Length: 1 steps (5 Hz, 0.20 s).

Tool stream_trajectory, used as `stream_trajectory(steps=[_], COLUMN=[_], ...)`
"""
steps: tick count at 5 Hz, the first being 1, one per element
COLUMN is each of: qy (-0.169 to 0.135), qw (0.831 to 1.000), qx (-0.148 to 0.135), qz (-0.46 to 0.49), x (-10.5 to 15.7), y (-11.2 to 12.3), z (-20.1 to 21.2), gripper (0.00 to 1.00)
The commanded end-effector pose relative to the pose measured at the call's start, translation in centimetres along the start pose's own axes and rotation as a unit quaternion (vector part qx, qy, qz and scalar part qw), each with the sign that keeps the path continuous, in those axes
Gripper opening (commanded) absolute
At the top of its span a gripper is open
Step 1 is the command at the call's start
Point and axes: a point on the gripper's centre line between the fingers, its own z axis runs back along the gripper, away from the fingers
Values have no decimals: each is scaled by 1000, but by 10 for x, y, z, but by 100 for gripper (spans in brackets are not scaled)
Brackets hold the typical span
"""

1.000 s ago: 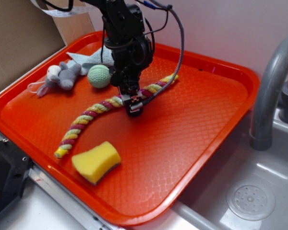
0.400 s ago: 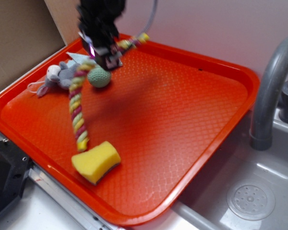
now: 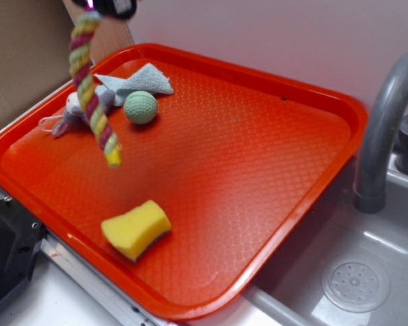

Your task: Grab the multicolored rope.

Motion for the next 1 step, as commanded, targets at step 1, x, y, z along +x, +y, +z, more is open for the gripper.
stream_trajectory(steps=[1], qy=[-71], qw=[996], qx=[6], qz=[-58], x=[2], y=[-15], z=[18], gripper=[0])
